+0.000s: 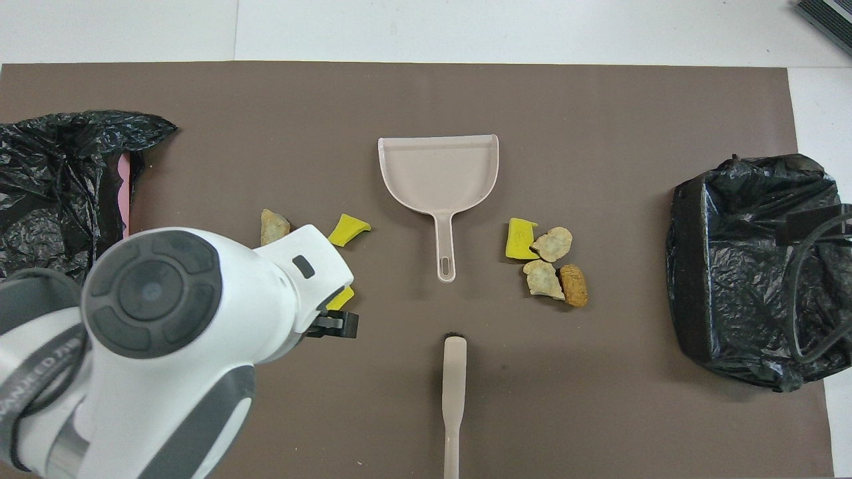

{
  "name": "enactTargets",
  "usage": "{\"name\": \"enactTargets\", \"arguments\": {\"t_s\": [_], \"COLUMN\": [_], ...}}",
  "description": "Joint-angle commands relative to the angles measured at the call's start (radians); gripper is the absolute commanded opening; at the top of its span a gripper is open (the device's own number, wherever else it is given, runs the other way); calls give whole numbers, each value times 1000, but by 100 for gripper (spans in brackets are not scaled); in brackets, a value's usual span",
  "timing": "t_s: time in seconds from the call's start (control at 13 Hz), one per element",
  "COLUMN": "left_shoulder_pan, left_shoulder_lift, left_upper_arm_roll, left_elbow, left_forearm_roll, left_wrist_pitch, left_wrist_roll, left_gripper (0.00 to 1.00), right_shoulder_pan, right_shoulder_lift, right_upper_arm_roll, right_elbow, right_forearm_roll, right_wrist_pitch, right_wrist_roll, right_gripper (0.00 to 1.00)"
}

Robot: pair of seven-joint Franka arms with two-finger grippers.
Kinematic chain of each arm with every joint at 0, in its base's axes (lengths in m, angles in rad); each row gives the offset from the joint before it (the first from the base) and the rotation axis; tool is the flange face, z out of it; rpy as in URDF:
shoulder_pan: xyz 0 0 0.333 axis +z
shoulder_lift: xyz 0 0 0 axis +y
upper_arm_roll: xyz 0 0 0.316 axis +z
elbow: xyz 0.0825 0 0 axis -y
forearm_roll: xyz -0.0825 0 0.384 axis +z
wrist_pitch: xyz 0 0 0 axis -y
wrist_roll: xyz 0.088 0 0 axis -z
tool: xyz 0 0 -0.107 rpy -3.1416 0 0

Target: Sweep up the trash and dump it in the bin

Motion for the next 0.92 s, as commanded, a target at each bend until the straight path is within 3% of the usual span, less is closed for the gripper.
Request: {"name": "enactTargets", "arguments": {"t_s": [0.0, 0.23, 0.46, 0.85], "left_shoulder_pan": [-104, -228, -354, -457], "left_shoulder_lift": [-43, -31, 54, 57], "left_upper_arm_roll": [19, 19, 19, 18], "left_elbow": [-116, -194, -227, -374], "left_forearm_roll": [-16, -16, -16, -16], "left_wrist_pitch": [118, 225, 304, 471], "left_wrist_roll": [-92, -212, -328, -410], "left_gripper": [100, 100, 100, 100], "right_shoulder_pan": [-8, -8, -8, -8], "right_shoulder_lift": [8, 8, 8, 8], "right_upper_arm_roll": [3, 3, 3, 3], "right_elbow": [17, 17, 17, 17], "right_forearm_roll": [8, 8, 8, 8], "right_wrist_pitch": [-15, -15, -14, -14], "right_wrist_roll": [-22, -22, -22, -20], "right_gripper": [100, 100, 100, 100]}}
